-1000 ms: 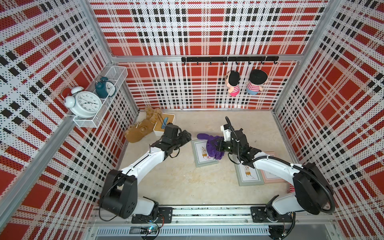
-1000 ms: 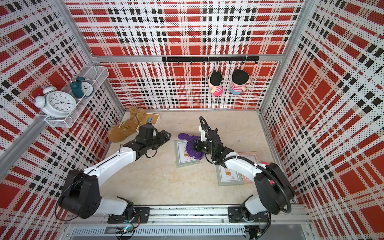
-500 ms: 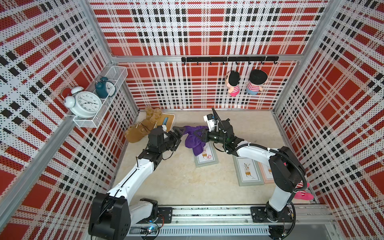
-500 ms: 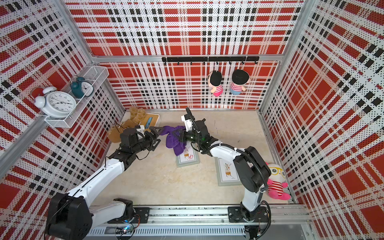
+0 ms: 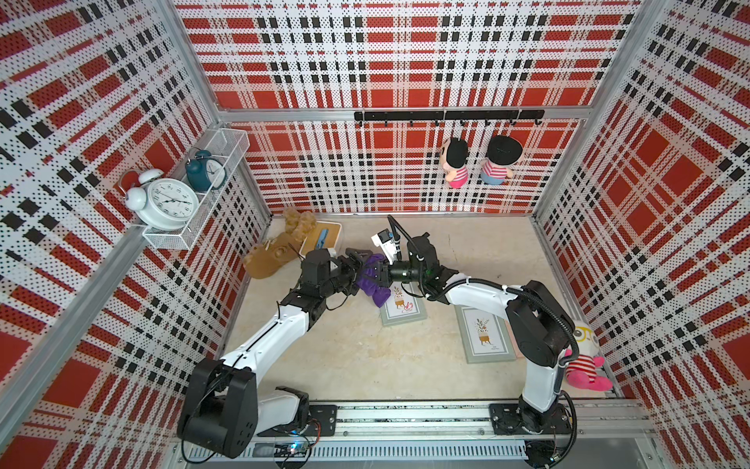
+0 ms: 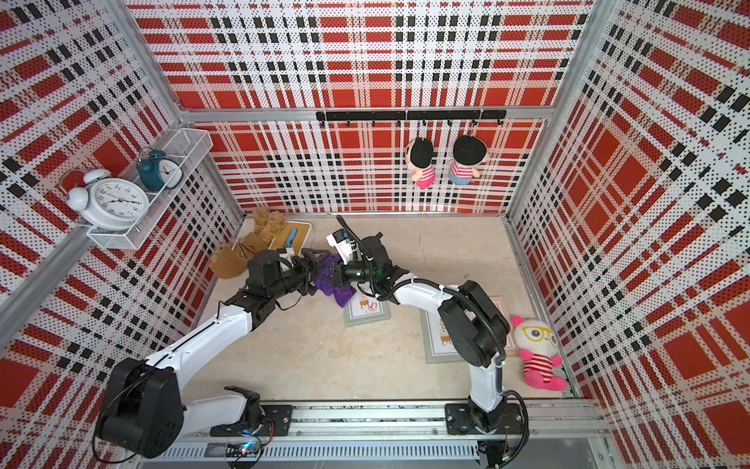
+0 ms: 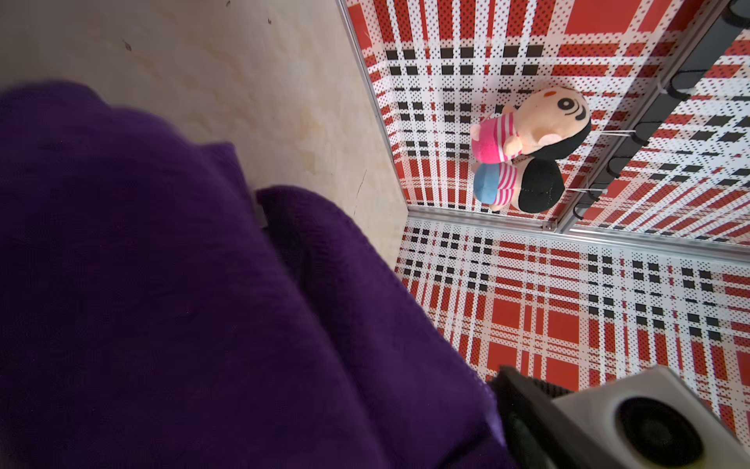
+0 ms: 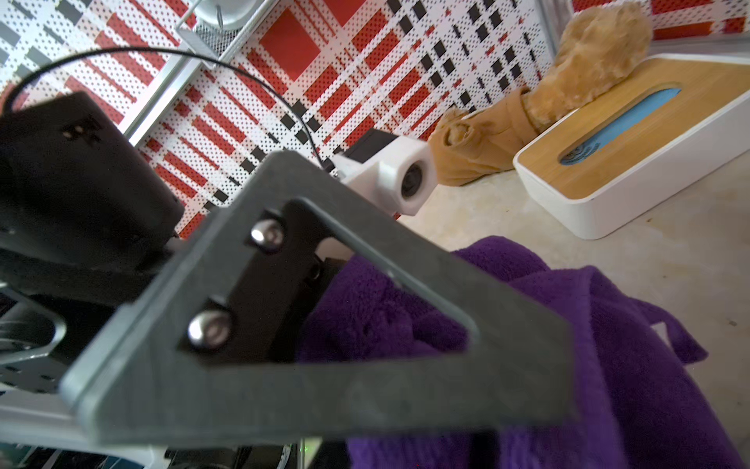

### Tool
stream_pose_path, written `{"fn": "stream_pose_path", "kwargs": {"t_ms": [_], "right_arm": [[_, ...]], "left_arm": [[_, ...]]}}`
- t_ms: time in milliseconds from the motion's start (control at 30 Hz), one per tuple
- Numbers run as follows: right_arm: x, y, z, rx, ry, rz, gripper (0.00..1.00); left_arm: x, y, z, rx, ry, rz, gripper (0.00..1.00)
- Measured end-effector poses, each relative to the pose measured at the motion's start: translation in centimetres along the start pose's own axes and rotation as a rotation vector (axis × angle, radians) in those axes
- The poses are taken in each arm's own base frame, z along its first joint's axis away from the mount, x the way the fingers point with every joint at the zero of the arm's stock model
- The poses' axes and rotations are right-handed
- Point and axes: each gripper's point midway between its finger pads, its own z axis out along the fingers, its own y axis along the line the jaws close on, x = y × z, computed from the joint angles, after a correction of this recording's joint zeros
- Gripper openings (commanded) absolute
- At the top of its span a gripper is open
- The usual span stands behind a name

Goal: Wipe the picture frame with a cloth
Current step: Adjust the cleaning item.

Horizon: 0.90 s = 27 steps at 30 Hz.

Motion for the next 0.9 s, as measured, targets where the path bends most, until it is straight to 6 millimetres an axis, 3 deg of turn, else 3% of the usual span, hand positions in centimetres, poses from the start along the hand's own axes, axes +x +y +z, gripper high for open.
{"fn": "stream_pose_path", "kwargs": {"t_ms": [133,267,333,433,533,733,900], "right_arm": [[0.5,0.0,0.0,-0.004,0.026,-0.027,0.08],[-0.2,0.4,-0.6,0.022,-0.002,-0.093,0.37],[-0.2,0.6,-1.8,0.052,0.0,-0.103,0.52],[0.6,0.7,-3.5,0.115,-0.001,-0.098,0.72],[0.5,-1.5,-6.8,0.254,-0.046,-0.064,0.81],[-0.8,-8.2,-13.0,0.549,-0.15,0.056,0.78],[1.2,-13.0,-14.4,0.715,-0.111,0.194,0.65]], "left_arm": [[0.1,0.0,0.0,-0.001,0.0,-0.004,0.38],[-1.0,-0.3,-0.4,0.012,-0.03,-0.081,0.12],[-1.6,-0.3,-0.7,0.001,-0.055,-0.031,0.02],[-1.6,0.2,-0.8,-0.041,-0.06,0.044,0.0],[-4.2,1.6,-2.0,-0.126,-0.148,0.099,0.0],[-8.6,2.8,-5.4,-0.352,-0.307,0.282,0.0],[-10.4,3.2,-7.9,-0.554,-0.383,0.466,0.0]]}}
